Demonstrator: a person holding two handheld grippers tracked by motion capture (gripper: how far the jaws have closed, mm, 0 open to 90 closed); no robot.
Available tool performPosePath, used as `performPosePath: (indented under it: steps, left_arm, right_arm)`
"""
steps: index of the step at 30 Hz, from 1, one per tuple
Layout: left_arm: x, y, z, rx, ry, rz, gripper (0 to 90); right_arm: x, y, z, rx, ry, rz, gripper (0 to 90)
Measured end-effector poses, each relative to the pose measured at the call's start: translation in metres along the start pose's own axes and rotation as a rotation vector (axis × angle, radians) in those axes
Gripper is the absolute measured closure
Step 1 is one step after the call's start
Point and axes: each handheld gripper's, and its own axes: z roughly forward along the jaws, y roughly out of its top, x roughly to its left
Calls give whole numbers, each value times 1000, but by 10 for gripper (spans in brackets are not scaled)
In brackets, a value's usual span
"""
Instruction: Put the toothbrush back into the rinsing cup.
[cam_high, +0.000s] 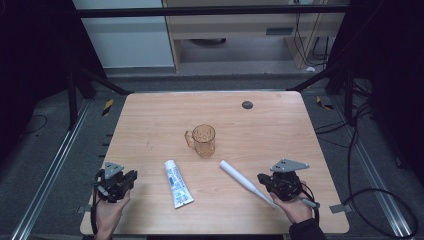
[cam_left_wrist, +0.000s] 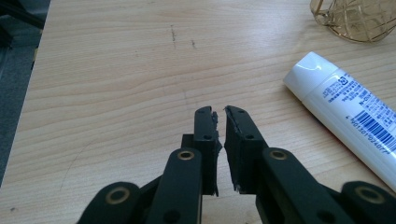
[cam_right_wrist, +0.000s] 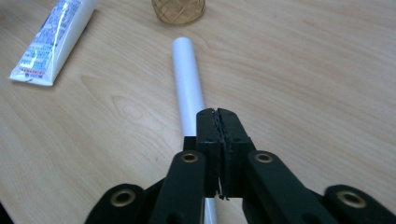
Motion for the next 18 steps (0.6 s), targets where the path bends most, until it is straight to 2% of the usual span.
performPosePath:
  steps: [7, 18]
  left_arm:
    - [2, 0, -1, 0, 17, -8, 887]
    - [6, -1, 0, 5, 37, -14, 891]
  right_arm:
    - [4, -9, 1, 28, 27, 12, 900]
    - [10, -25, 7, 65, 32, 23, 900]
